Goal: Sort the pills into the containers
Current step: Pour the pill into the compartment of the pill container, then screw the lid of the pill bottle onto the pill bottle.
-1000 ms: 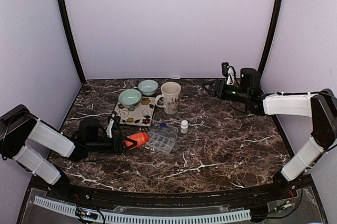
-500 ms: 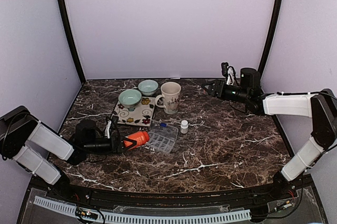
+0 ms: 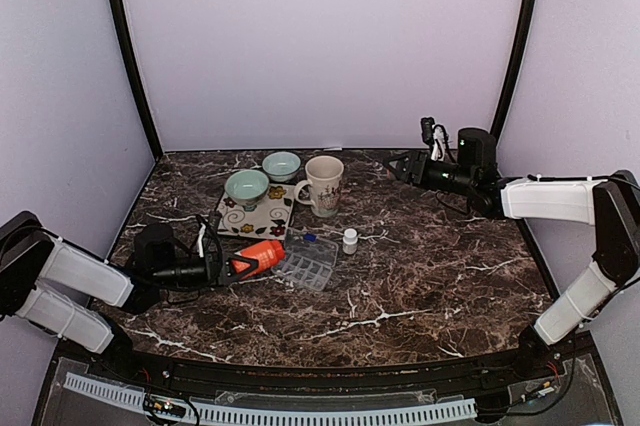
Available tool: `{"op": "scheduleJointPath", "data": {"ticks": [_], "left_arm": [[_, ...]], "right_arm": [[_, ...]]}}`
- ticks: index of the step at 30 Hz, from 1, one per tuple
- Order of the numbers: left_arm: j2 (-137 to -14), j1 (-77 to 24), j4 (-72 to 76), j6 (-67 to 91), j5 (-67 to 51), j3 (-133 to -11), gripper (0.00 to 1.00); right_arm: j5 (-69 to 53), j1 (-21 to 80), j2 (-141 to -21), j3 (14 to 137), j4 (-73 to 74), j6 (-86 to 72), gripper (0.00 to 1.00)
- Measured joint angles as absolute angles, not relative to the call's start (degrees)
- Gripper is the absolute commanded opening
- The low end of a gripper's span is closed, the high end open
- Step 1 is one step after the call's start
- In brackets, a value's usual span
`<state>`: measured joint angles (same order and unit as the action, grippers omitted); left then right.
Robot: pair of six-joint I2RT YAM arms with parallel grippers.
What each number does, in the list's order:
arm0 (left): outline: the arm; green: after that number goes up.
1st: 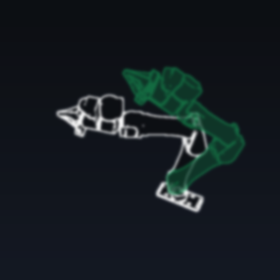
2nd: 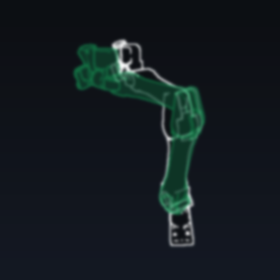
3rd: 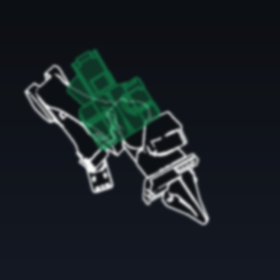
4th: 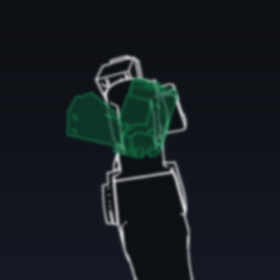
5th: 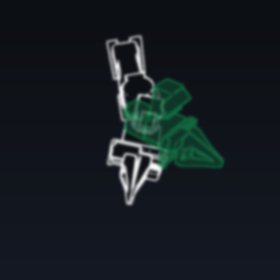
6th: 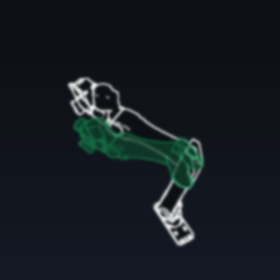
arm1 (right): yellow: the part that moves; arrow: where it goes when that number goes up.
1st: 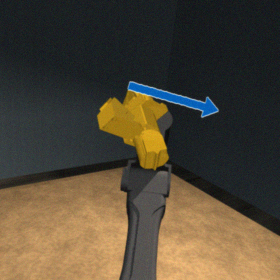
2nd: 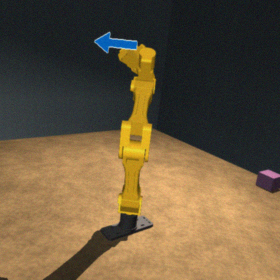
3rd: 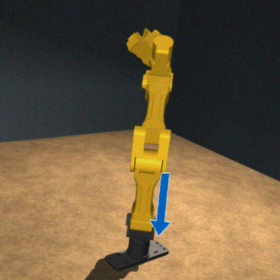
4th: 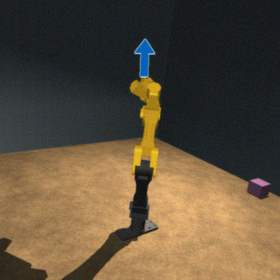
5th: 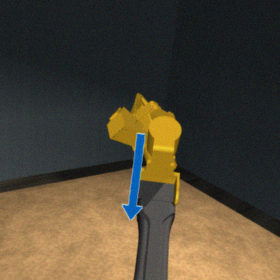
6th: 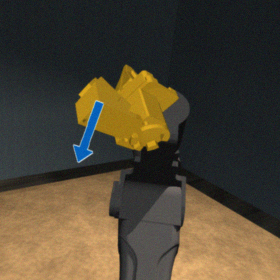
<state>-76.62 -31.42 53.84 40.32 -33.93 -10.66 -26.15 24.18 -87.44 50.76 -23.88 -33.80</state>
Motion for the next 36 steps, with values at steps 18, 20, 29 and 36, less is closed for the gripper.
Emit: {"op": "scheduleJointPath", "data": {"ticks": [18,20,29,36], "left_arm": [[-75.0,-31.4,54.3,42.8,-38.4,-16.1,0.07],[-75.0,-31.4,54.2,42.9,-39.2,-17.6,0.07],[-75.7,-31.4,52.6,43.2,-43.8,-22.1,0.07],[-75.5,-31.4,51.2,44.2,-45.8,-24.4,0.07]], "right_arm": [[-27.9,26.8,-85.0,52.3,-16.2,-30.7,0.42],[-28.1,27.6,-83.9,52.5,-15.4,-30.3,0.42],[-29.5,32.0,-82.9,55.2,-10.8,-29.3,0.42],[-32.2,35.7,-82.9,59.6,-7.9,-28.9,0.42]]}}
